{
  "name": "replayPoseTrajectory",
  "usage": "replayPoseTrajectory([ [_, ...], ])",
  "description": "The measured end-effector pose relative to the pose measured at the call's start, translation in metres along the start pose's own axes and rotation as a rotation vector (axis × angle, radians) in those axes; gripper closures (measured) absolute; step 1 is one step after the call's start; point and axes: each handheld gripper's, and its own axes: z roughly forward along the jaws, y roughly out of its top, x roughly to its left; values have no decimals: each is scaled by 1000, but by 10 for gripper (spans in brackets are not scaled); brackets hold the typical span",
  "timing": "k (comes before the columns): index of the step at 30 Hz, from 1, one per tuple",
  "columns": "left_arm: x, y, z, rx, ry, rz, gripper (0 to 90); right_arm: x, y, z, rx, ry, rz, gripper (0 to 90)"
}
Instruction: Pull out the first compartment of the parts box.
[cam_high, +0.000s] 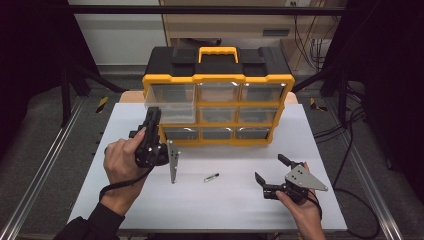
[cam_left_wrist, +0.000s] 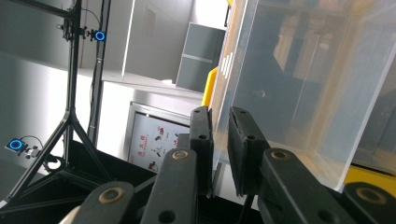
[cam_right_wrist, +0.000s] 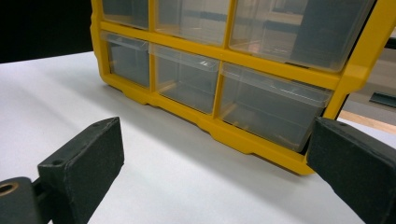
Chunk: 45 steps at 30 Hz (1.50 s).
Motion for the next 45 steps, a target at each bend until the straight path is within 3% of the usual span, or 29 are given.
replayPoseTrajectory([
  [45,0,2,-17,-2,2,-9,781,1,0,0,9,1,0,41],
])
